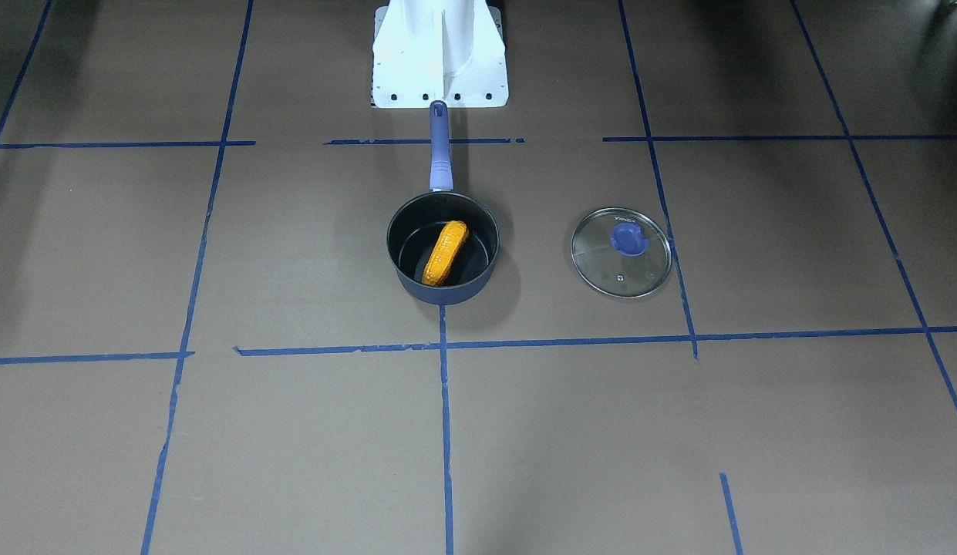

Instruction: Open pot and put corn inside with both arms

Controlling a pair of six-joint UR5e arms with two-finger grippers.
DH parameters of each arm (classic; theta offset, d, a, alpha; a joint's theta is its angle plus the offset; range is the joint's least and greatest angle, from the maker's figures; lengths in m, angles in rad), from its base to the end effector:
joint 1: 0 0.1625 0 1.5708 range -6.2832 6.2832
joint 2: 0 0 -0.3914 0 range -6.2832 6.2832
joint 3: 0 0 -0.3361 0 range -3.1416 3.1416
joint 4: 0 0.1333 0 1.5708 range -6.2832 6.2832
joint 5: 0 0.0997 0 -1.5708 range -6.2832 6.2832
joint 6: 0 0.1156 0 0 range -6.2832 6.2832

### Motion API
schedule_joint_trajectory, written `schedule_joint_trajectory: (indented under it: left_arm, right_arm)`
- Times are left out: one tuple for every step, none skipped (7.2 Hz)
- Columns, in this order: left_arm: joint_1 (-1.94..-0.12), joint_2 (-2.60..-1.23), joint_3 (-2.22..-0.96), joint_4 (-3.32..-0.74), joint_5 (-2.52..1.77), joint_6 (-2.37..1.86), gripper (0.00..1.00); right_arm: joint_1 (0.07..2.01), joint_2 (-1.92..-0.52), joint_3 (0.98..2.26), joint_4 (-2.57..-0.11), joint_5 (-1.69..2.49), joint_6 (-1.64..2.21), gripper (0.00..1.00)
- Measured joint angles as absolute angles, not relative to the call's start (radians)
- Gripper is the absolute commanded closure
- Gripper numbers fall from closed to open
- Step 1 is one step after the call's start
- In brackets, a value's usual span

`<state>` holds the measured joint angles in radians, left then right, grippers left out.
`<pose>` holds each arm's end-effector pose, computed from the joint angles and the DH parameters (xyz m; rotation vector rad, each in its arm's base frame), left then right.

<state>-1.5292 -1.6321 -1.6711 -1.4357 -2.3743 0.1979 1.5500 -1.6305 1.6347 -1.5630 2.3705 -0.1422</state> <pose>-0.0310 -0.4592 0.5767 0.0879 0.8010 0.2371 0.0418 -0.4144 0.6312 0.0599 -0.7984 -0.1590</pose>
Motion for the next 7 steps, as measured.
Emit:
schedule_joint_trajectory:
  left_arm:
    - [-1.528, -1.633, -1.668, -1.442, -2.372, 0.197, 0.00]
    - [-1.528, -1.632, -1.665, -1.444, -2.371, 0.196, 0.00]
    - [-1.527, -1.631, -1.663, -1.445, -2.369, 0.195, 0.00]
    - [-1.527, -1.630, -1.659, -1.445, -2.367, 0.194, 0.00]
    - [-1.527, -1.629, -1.658, -1.443, -2.364, 0.196, 0.00]
    - [-1.528, -1.628, -1.656, -1.439, -2.361, 0.198, 0.00]
    - [-1.528, -1.627, -1.654, -1.437, -2.356, 0.199, 0.00]
  right_arm:
    - [1.550, -1.622, 1.627, -1.564, 2.372, -0.142, 0.00]
    - [1.550, -1.627, 1.623, -1.563, 2.372, -0.145, 0.00]
    - [1.550, -1.633, 1.622, -1.561, 2.371, -0.147, 0.00]
    - [1.549, -1.635, 1.625, -1.560, 2.372, -0.144, 0.00]
    - [1.549, -1.636, 1.626, -1.560, 2.375, -0.142, 0.00]
    - [1.549, -1.635, 1.627, -1.560, 2.378, -0.142, 0.00]
    - [1.550, -1.634, 1.628, -1.559, 2.380, -0.143, 0.00]
